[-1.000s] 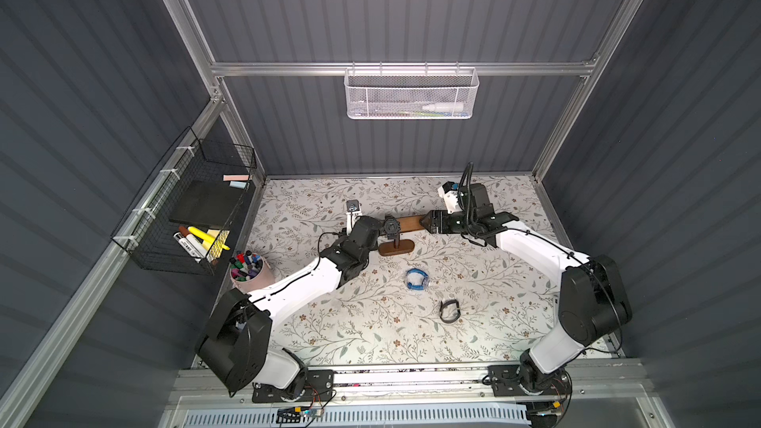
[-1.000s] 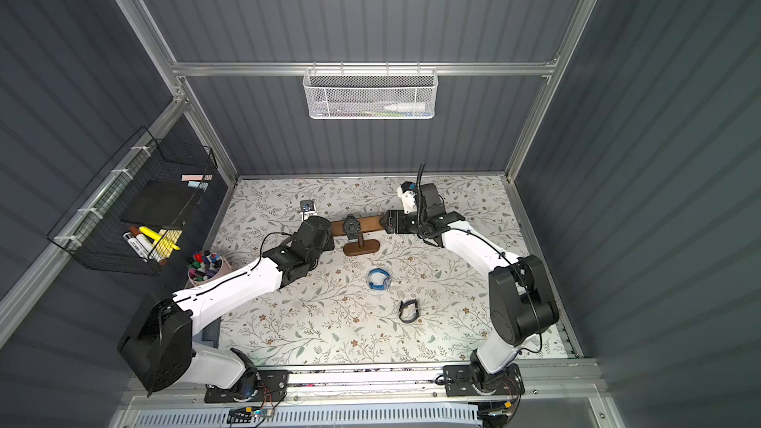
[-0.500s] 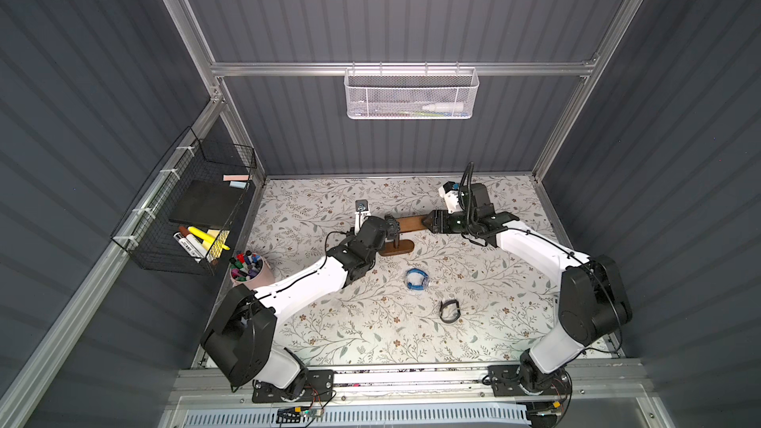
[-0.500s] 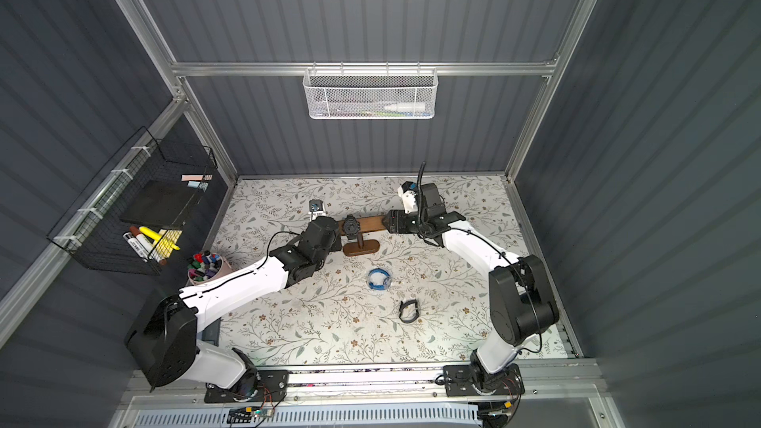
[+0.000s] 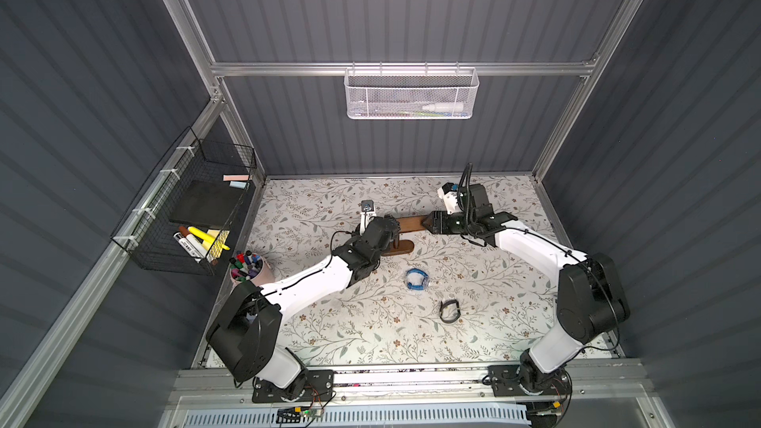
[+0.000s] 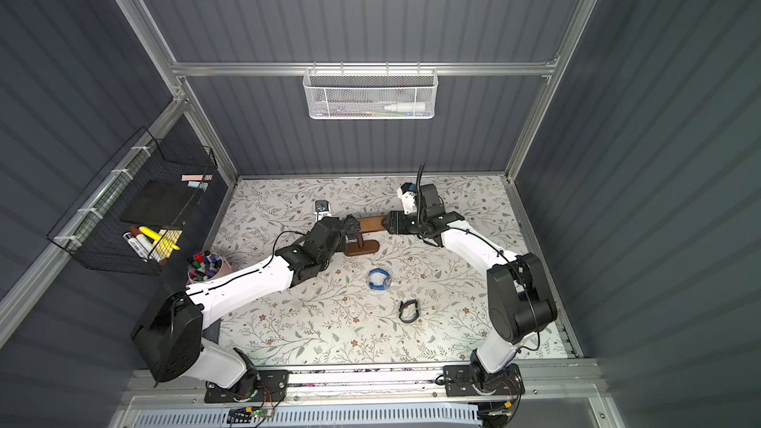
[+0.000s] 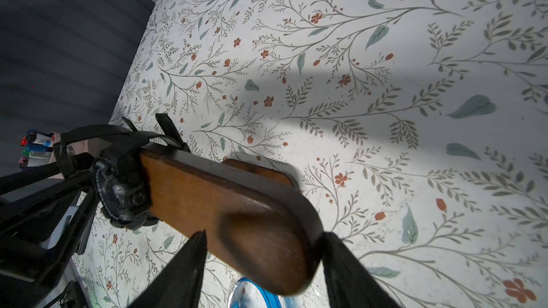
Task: Place watch on stand
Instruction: Place the watch on the stand.
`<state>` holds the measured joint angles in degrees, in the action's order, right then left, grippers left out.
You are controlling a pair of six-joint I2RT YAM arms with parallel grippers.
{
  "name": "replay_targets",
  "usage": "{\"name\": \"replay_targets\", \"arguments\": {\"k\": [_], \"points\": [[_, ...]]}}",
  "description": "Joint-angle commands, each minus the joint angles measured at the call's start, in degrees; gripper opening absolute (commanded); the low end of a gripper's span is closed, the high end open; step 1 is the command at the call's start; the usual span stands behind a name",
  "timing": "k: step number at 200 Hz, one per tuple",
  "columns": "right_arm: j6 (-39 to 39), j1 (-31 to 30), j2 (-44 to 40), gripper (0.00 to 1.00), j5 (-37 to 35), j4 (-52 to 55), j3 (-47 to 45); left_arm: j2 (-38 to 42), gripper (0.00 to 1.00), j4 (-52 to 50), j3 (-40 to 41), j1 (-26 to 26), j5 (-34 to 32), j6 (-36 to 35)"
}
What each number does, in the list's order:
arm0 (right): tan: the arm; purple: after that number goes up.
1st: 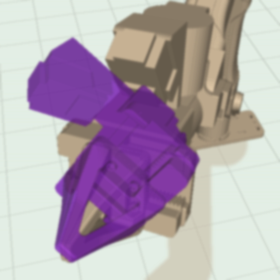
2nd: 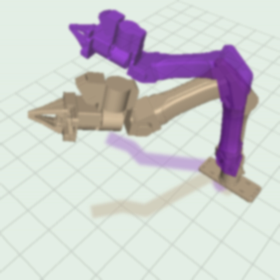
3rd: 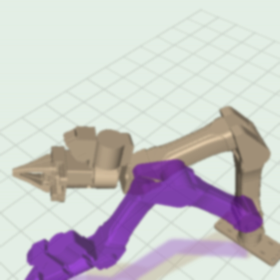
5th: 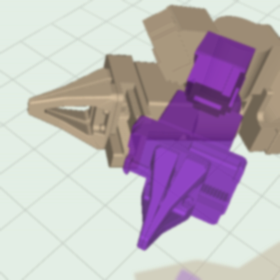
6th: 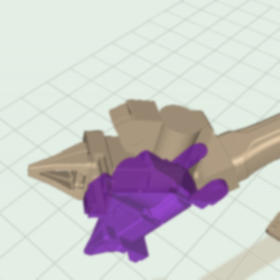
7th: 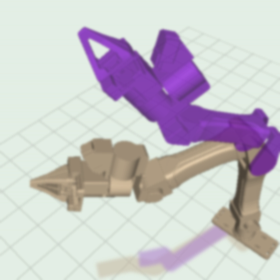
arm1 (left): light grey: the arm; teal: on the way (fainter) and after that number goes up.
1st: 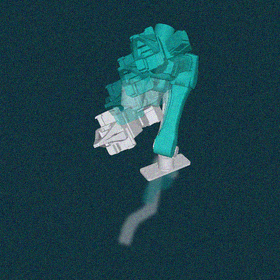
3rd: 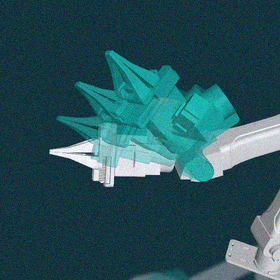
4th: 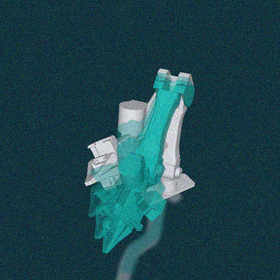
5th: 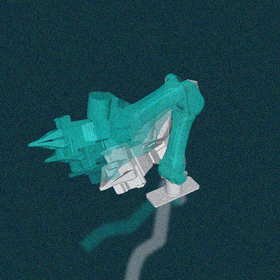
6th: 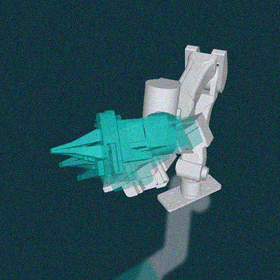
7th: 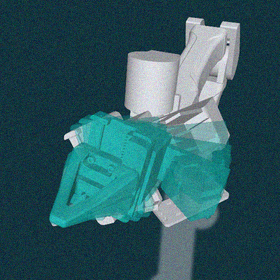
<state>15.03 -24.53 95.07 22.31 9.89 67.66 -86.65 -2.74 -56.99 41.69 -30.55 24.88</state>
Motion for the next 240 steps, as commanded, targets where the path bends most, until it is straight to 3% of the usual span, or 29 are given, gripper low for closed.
{"name": "replay_targets", "arguments": {"k": [1, 82, 140, 176, 196, 198, 203, 206, 240], "points": [[-0.09, -0.07, -0.14, 0.64, 1.24, -0.22, 1.52, -0.61, 0.40, -1.49, -1.85, 0.52, -1.16, 0.60], [-0.09, -0.06, -0.19, 0.64, 1.39, -0.22, 1.51, 0.30, 0.53, -2.40, -1.71, 0.52, -2.30, 0.08], [-0.09, -0.05, -0.43, 0.63, 1.02, -0.40, 1.55, 3.27, 0.56, -2.77, -1.90, 0.63, -1.63, -0.98], [-0.77, -0.07, -2.92, 0.80, -2.02, 1.16, 2.06, 10.09, 0.60, -3.43, -0.94, 0.66, -1.50, -2.37], [-1.36, -0.06, -4.59, 0.89, -3.54, 2.65, 2.66, 13.09, 0.71, -2.72, -0.12, 0.67, 0.16, -4.81], [-1.39, -0.05, -4.73, 0.90, -3.57, 2.74, 2.72, 13.22, 0.74, -2.77, -0.09, 0.65, 0.34, -5.03], [-1.49, -0.07, -5.19, 0.91, -3.58, 3.16, 2.72, 13.50, 0.94, -3.03, -0.17, 0.67, 0.98, -5.62], [-1.57, -0.07, -5.47, 0.92, -4.66, 3.42, 2.78, 13.52, 0.99, -3.20, -0.27, 0.67, 1.28, -5.75], [-0.83, -0.77, -10.42, 0.96, -10.73, 10.88, 1.51, 15.21, 0.99, -2.15, 2.17, 0.67, 6.72, -6.13]]}}
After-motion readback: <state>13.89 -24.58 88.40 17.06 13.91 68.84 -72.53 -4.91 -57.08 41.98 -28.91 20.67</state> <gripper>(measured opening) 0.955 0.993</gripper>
